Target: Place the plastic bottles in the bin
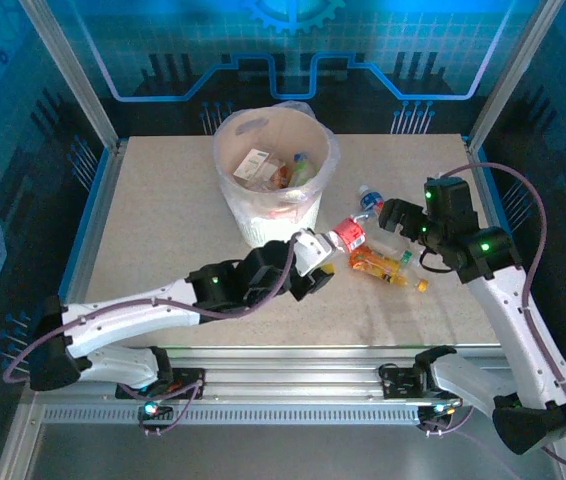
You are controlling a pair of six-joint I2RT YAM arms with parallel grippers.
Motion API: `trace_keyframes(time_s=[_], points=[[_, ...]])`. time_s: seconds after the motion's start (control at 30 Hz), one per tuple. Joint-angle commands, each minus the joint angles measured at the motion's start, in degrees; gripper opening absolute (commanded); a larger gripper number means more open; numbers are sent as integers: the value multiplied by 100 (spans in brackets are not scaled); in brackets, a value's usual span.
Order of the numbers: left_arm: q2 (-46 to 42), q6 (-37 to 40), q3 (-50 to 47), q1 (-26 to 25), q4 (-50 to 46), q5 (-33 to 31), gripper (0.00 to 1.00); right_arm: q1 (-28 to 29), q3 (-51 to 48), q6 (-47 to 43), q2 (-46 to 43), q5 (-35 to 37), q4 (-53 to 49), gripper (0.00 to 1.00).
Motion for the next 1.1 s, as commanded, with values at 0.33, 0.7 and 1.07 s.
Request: trace_keyframes(time_s=[0.33,0.7,1.07], points=[[-537,425,461,325,334,-2,14,-92,1332,-210,-297,-1349,131,100],[-378,599,1750,1537,-183,190,13,-94,1402,-92,-528,-1664,301,100],[646,198,2947,3257,-1819,1322,13,-89,1213,-44,-343,-1468,237,100]])
